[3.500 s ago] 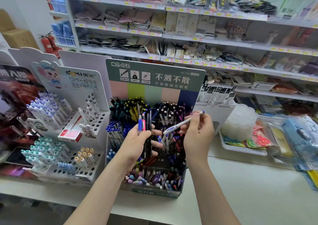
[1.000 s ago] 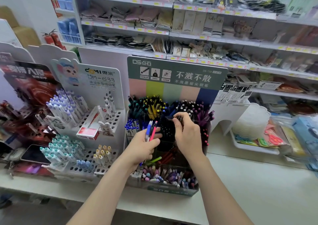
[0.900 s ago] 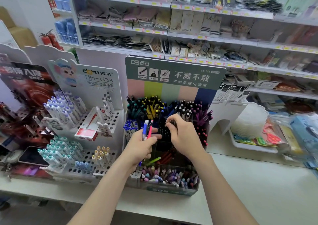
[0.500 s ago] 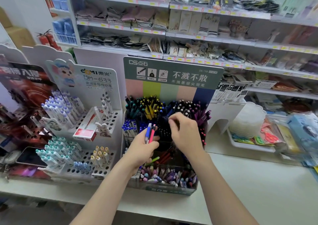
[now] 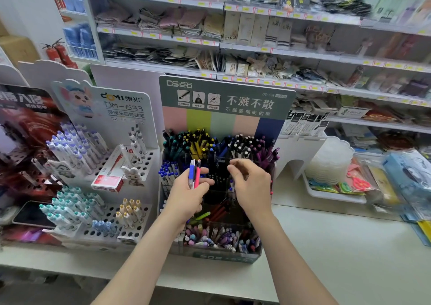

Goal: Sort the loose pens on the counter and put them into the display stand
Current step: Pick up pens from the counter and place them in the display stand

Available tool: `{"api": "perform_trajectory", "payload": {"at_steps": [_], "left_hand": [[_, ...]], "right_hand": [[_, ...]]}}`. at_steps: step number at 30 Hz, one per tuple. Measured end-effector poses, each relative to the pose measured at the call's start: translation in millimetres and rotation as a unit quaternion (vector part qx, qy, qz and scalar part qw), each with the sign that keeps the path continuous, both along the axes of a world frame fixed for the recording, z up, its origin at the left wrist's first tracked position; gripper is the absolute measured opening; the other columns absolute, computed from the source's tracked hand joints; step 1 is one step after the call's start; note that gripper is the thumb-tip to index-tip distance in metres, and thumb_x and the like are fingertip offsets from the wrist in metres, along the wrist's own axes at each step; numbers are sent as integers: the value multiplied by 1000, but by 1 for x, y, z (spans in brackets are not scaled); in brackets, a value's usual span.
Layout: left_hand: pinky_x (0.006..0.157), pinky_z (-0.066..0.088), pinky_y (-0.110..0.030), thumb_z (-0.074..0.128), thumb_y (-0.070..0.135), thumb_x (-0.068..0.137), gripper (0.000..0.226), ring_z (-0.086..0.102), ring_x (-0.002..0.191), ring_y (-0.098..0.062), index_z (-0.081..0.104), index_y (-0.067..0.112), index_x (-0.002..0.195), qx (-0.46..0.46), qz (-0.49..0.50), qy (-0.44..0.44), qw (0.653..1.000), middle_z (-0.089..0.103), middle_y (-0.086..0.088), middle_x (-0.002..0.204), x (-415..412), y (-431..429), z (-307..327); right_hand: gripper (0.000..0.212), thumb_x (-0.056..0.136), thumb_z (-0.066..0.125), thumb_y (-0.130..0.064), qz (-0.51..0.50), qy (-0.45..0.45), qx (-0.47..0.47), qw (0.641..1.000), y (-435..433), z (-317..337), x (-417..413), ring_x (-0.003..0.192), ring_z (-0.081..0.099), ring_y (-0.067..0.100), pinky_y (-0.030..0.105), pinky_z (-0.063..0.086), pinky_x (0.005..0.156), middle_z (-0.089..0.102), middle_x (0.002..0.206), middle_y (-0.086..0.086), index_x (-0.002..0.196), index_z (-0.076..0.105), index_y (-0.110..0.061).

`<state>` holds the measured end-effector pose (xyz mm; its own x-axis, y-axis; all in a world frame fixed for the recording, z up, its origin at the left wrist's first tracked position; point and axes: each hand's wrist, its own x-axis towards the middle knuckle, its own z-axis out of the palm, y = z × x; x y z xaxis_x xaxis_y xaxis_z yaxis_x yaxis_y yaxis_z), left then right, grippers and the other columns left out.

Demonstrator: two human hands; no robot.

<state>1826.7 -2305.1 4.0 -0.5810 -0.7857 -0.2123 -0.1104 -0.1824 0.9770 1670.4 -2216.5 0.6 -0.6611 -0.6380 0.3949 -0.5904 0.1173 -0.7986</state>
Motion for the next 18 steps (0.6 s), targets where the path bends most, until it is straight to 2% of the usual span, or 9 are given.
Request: {"api": "perform_trajectory", "payload": {"at_steps": [2,4,7,9,13,16,18], "left_hand": [[46,37,-27,57,5,103,31,42,48,-9,63,26,125,-13,-1,0,1000,80,2,105,-2,1,2],[45,37,-27,58,7,104,30,42,49,-10,64,28,124,-29,1,0,1000,80,2,105,-5,2,4],[45,37,-28,60,12,104,26,43,51,-13,64,31,123,-54,6,2,999,80,3,104,-8,1,4],[45,38,-29,61,14,104,24,45,52,-14,65,31,122,-60,8,1,998,80,2,104,-10,2,4],[45,39,-27,61,14,105,23,46,51,-12,66,31,120,-58,15,0,998,80,1,101,-14,3,3],[45,39,-26,60,13,105,23,45,49,-10,67,29,120,-57,14,0,998,80,1,101,-16,3,2],[45,39,-27,60,13,105,23,46,49,-10,67,29,120,-57,15,-1,998,80,2,103,-17,2,1]], "right_hand": [[13,103,70,-20,-22,-13,-43,999,1,2,0,59,59,3,11,41,60,72,76,-14,113,79,-21],[20,107,64,-22,-2,-5,-55,998,1,5,1,51,51,6,14,38,54,73,80,-13,124,74,-21],[33,106,65,-24,13,-28,-72,997,0,10,3,65,67,7,19,50,64,79,95,-12,138,58,-24],[34,105,67,-22,7,-26,-82,996,-1,12,3,69,69,11,20,51,66,78,93,-11,136,53,-25],[22,106,66,-15,-8,1,-100,995,-6,13,5,59,64,14,22,49,56,77,91,-8,125,56,-20],[19,105,66,-16,-19,30,-95,995,-8,10,2,59,65,12,32,53,55,76,92,-10,122,57,-19],[22,105,66,-17,-30,52,-87,994,-8,10,2,60,65,8,29,53,56,75,93,-11,125,56,-18]]}}
